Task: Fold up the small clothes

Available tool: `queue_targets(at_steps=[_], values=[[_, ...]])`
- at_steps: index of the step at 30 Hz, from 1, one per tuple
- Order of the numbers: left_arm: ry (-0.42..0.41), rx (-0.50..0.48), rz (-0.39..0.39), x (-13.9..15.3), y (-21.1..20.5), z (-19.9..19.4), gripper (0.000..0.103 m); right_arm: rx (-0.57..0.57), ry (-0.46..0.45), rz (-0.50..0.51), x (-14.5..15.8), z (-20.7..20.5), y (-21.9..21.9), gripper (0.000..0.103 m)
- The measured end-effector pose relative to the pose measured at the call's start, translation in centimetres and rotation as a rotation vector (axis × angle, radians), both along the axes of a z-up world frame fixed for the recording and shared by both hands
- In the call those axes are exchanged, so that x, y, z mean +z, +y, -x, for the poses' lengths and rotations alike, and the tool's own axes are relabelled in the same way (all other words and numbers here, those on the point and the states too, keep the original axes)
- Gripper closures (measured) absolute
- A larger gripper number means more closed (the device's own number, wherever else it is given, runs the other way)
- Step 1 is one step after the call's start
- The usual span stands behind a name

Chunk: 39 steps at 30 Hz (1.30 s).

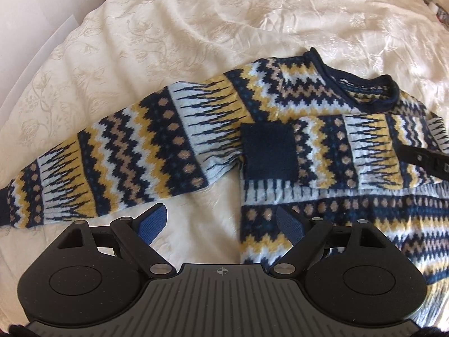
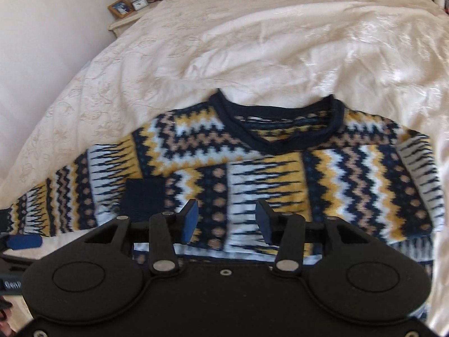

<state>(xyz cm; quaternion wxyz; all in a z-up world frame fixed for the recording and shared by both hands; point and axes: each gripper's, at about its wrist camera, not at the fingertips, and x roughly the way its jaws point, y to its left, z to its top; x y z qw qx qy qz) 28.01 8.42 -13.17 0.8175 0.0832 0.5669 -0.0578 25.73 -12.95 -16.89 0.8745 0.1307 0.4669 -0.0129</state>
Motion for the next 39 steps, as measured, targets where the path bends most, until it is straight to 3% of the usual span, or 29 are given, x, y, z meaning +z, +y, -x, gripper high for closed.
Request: queue_targets(at_steps=[8, 10, 12, 15, 17, 20, 26, 28, 29, 30, 33, 36, 39], values=[[-0.021, -0.077, 0.012, -2.4, -6.1, -2.5, 0.018, -0.261, 0.058, 0.077, -0.7, 2.9, -11.3, 0.049], [-0.021, -0.105, -0.015, -3.7, -7.5, -3.0, 0.019, -0.309, 0.069, 0.09, -1.4, 3.5, -13.5, 0.049], [-0.009, -0.12, -0.067, -5.4, -8.3, -3.5, 0.028, -0.34, 0.078, 0.102, -2.2, 3.9, -15.3, 0.049], [0.04, -0.094, -0.133, -8.0, -7.7, -4.3, 0.029, -0.357, 0.1, 0.1, -3.4, 3.6, -17.4, 0.049], [0.057, -0.064, -0.095, -8.8, -6.6, -4.6, 0.026, -0.35, 0.116, 0.099, -4.3, 3.0, -18.2, 0.049], [0.081, -0.018, -0.062, -8.9, -5.7, -5.0, 0.024, -0.312, 0.125, 0.095, -5.2, 2.2, -18.1, 0.049], [0.061, -0.018, -0.09, -8.2, -6.4, -4.8, 0.025, -0.27, 0.099, 0.143, -5.8, -0.5, -16.8, 0.05], [0.045, -0.02, -0.087, -7.8, -6.5, -4.7, 0.025, -0.255, 0.102, 0.171, -6.1, -1.4, -16.6, 0.056], [0.036, -0.019, -0.08, -7.5, -6.5, -4.6, 0.025, -0.241, 0.115, 0.177, -6.4, -1.8, -16.7, 0.08], [0.027, -0.018, -0.073, -7.1, -6.5, -4.6, 0.025, -0.229, 0.13, 0.18, -6.6, -2.1, -16.7, 0.092], [-0.013, -0.024, -0.038, -5.8, -6.4, -4.3, 0.025, -0.245, 0.124, 0.19, -6.4, -1.7, -17.4, 0.093], [-0.045, -0.04, -0.022, -4.9, -6.4, -4.3, 0.025, -0.32, 0.121, 0.137, -6.4, -0.7, -18.8, 0.093], [-0.03, -0.06, -0.055, -5.7, -7.1, -4.8, 0.025, -0.38, 0.134, 0.113, -7.0, -0.3, -19.7, 0.094]])
